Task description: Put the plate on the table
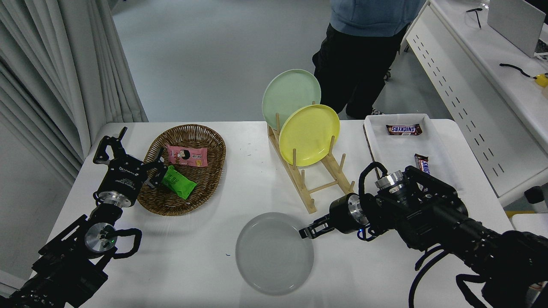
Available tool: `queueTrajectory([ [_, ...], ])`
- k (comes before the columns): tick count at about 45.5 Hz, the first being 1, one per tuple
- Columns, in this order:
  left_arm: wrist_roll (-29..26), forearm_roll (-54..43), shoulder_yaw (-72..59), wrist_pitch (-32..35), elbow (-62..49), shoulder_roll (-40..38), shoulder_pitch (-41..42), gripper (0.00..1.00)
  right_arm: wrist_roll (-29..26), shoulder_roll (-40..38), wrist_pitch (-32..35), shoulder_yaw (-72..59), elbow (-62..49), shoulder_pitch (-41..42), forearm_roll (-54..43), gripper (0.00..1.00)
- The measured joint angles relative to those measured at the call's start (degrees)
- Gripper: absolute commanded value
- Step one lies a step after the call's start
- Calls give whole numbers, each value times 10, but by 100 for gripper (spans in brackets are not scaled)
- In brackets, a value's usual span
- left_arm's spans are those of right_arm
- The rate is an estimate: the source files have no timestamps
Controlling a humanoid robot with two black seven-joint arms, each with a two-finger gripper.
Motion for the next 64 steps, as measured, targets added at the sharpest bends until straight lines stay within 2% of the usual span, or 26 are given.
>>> queueTrajectory([
  [41, 0, 0, 0, 0, 0, 0, 0, 100, 0, -1, 0, 1, -16, -4, -7, 0],
  [42, 0, 0, 0, 0, 0, 0, 0, 100, 0, -1, 0, 1, -16, -4, -7, 2],
  [43, 0, 0, 0, 0, 0, 0, 0, 100, 0, -1, 0, 1, -16, -4, -7, 10],
  [46, 0, 0, 0, 0, 0, 0, 0, 100, 0, -1, 0, 1, -16, -4, -7, 44],
  [50, 0, 0, 0, 0, 0, 0, 0, 100, 0, -1, 0, 1, -16, -5, -7, 76],
  [52, 0, 0, 0, 0, 0, 0, 0, 100, 0, -1, 0, 1, -16, -5, -7, 100],
  [64, 0, 0, 0, 0, 0, 0, 0, 100, -1, -1, 0, 8, -6, -3, -6, 100],
])
